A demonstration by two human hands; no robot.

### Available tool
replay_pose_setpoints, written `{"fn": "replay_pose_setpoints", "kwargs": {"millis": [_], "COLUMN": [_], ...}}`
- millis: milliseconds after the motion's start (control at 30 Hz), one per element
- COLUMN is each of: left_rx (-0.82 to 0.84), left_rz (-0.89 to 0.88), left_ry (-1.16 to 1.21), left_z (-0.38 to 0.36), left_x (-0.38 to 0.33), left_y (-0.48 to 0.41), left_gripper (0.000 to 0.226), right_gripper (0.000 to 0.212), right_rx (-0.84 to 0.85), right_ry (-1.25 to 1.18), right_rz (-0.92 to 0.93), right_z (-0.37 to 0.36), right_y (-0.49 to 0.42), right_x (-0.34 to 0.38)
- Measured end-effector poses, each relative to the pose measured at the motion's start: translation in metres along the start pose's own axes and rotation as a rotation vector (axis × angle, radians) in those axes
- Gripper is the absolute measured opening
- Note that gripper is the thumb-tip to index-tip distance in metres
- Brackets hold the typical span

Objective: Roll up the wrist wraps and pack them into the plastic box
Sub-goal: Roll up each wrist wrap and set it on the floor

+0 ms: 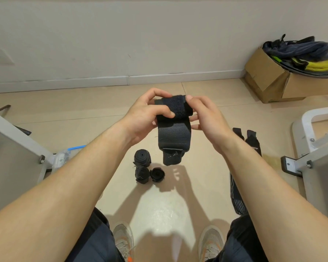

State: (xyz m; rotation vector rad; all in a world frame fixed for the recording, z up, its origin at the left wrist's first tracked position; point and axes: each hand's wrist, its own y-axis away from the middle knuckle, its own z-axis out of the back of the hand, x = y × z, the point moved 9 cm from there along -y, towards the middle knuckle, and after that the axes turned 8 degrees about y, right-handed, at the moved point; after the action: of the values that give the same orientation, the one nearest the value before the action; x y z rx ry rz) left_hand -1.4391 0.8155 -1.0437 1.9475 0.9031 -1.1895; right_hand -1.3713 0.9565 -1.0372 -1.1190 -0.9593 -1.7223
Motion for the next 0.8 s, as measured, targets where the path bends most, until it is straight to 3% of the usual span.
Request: {"fn": "replay_pose_setpoints", "kwargs": {"millis": [167, 300, 467, 667, 800], "left_rx": [0.059, 0.065, 0.031, 0.02, 0.029], "left_rz": [0.007, 0.008, 0.073, 0.176, 0.23], "left_ry": [0.002, 0.003, 0.003, -0.075, -0.032], "left_z": [-0.007, -0.007, -0.002, -0.008, -0.013], "left_x": [0.0, 0.004, 0.012, 0.019, 0.022], "left_y": [0.002, 0.002, 0.0, 0.008, 0.012], "left_gripper": [0.042, 0.046, 0.065, 0.04, 0.029], "right_gripper": [0.044, 0.061, 0.039, 0.025, 0.028], "right_rx": [0.1, 0.158, 0.144, 0.142, 0.13], "right_ry": [-0.047, -0.169, -0.287, -0.265, -0.231], "right_rz": [0.015, -0.004, -0.025, -0.008, 0.021], "right_z": [-0.013, -0.02, -0.017, -0.018, -0.02], "right_y": [-0.001, 0.0, -0.004, -0.003, -0.001], "right_x": [0.0, -0.001, -0.006, -0.007, -0.006]}}
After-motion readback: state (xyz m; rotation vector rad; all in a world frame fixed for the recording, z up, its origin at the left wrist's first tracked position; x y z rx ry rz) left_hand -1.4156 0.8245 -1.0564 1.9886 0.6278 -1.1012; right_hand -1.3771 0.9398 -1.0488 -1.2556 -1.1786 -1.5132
